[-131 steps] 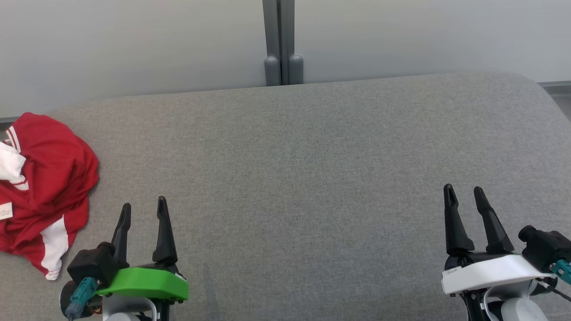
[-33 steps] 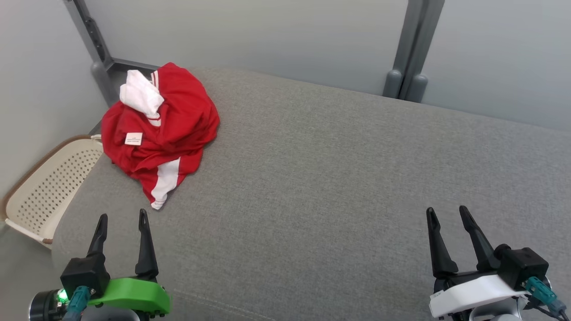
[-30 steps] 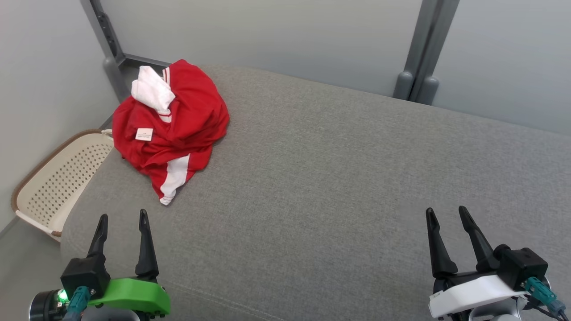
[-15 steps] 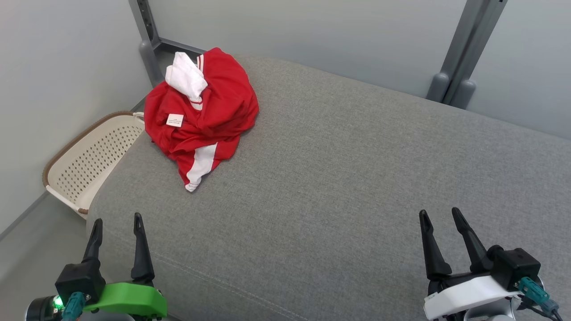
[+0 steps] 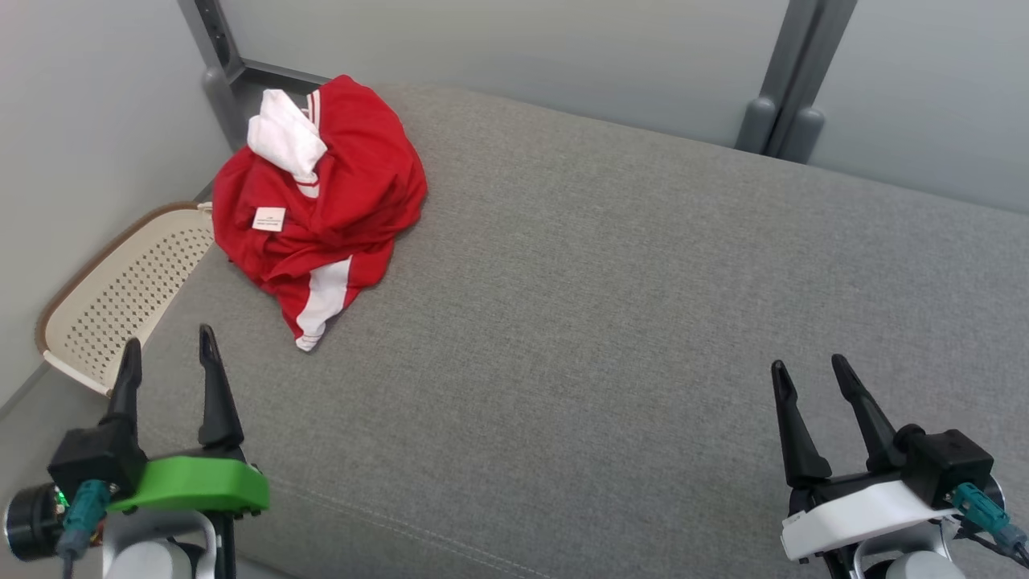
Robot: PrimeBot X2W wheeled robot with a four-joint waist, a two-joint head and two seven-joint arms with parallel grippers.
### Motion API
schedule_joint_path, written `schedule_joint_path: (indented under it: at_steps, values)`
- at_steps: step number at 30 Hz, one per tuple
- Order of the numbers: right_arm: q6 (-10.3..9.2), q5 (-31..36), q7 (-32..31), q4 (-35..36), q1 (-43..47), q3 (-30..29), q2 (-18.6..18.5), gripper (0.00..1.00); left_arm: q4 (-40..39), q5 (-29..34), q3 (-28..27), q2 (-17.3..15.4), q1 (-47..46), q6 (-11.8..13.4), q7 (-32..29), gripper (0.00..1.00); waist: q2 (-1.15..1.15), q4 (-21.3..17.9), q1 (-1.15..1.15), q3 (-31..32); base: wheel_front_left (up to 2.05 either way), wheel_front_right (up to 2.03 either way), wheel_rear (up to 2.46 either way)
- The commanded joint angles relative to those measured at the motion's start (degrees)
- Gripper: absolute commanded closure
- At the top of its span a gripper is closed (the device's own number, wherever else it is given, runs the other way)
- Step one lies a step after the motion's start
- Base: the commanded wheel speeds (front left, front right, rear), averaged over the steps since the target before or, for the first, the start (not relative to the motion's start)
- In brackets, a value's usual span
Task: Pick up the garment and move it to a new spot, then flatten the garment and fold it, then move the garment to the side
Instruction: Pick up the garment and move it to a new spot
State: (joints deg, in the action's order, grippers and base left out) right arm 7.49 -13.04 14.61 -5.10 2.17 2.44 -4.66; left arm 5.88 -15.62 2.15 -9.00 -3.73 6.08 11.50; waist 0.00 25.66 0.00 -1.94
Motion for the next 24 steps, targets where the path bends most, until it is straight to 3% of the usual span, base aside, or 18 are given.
schedule_joint_path:
  at_steps: [1, 15, 24]
  values:
    - [0.0, 0.4, -0.4, 0.7, -0.7, -0.1, -0.8, 0.0, 0.1, -0.6, -0.7, -0.8, -2.4, -0.1, 0.4, 0.0, 0.0, -3.2, 0.0, -3.1, 0.0, 0.0, 0.0]
    - [-0.01, -0.1, -2.9, 8.0, -4.3, -7.2, -9.2, 0.0, 6.3, -3.3, -4.4, -4.5, -25.0, -1.5, 1.9, 0.0, 0.0, -13.4, 0.0, -17.4, 0.0, 0.0, 0.0]
    - [-0.02, -0.5, -3.2, 10.6, -4.8, -12.6, -11.3, 0.0, 13.5, -4.1, -5.6, -8.0, -36.9, -2.3, 1.3, 0.0, 0.0, -18.3, 0.0, -23.2, 0.0, 0.0, 0.0]
